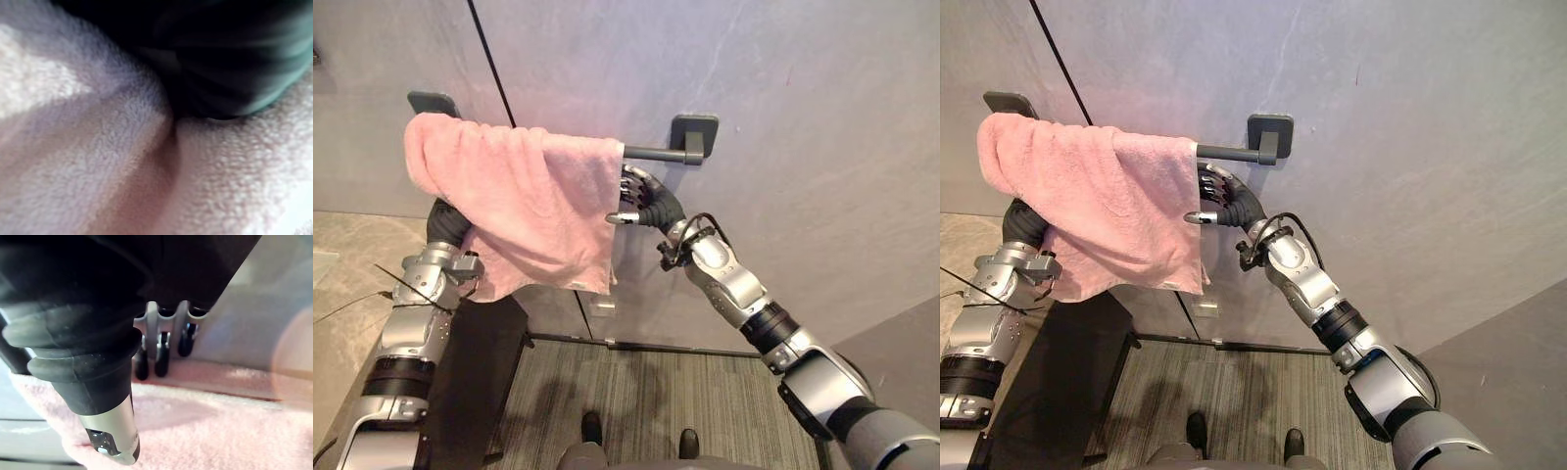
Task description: Organize washtable
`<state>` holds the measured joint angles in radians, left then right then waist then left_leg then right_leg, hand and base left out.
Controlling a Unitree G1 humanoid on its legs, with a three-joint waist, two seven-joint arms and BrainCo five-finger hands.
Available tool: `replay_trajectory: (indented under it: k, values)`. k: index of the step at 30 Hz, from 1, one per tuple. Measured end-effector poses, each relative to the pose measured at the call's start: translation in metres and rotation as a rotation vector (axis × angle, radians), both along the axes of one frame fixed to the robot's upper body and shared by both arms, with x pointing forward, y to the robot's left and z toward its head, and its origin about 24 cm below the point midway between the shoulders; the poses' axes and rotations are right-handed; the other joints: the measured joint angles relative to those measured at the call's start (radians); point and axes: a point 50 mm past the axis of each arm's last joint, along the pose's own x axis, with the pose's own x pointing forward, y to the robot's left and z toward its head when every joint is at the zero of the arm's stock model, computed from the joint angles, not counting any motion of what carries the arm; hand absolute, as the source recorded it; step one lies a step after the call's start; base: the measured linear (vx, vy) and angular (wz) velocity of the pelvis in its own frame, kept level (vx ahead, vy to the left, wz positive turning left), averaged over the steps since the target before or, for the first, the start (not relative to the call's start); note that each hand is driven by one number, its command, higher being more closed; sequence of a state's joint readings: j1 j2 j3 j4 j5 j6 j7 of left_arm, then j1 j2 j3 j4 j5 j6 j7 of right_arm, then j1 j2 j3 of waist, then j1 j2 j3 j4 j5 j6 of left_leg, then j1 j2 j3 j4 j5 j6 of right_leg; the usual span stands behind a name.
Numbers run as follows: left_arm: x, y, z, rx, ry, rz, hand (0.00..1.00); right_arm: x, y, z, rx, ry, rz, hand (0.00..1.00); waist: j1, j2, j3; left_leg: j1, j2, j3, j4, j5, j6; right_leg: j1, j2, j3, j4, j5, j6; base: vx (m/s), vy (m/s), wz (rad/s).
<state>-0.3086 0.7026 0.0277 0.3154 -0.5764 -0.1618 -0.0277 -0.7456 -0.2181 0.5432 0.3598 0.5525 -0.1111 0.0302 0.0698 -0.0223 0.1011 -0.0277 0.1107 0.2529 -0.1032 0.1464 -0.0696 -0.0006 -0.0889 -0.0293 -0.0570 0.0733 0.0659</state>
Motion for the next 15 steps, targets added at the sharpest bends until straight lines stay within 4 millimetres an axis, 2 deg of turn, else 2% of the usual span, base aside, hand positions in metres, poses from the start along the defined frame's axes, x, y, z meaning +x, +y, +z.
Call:
replay_trajectory:
  k: [7,14,15]
  values:
    - [0.003,-0.005,0.000,0.004,0.002,-0.013,1.00,-0.002,0.015,0.008,0.010,-0.019,0.037,0.00,0.001,0.001,0.000,-0.007,-0.001,-0.006,0.000,0.000,0.000,-0.002,0.000,-0.006,-0.002,-0.001,-0.002,0.01,-0.004,0.02]
    - [0.012,-0.015,0.009,0.000,-0.027,-0.044,1.00,-0.003,0.040,0.016,0.025,-0.022,0.076,0.00,0.002,0.006,-0.003,-0.011,-0.001,-0.014,0.000,0.000,0.000,-0.001,0.000,-0.014,-0.005,0.000,0.001,0.00,-0.002,0.02]
    - [0.013,-0.018,0.008,-0.001,-0.026,-0.051,1.00,-0.002,0.042,0.017,0.023,-0.020,0.077,1.00,0.001,0.011,-0.007,-0.014,-0.002,-0.022,0.000,0.001,-0.001,0.000,0.000,-0.021,-0.005,0.000,0.001,0.01,-0.006,0.12]
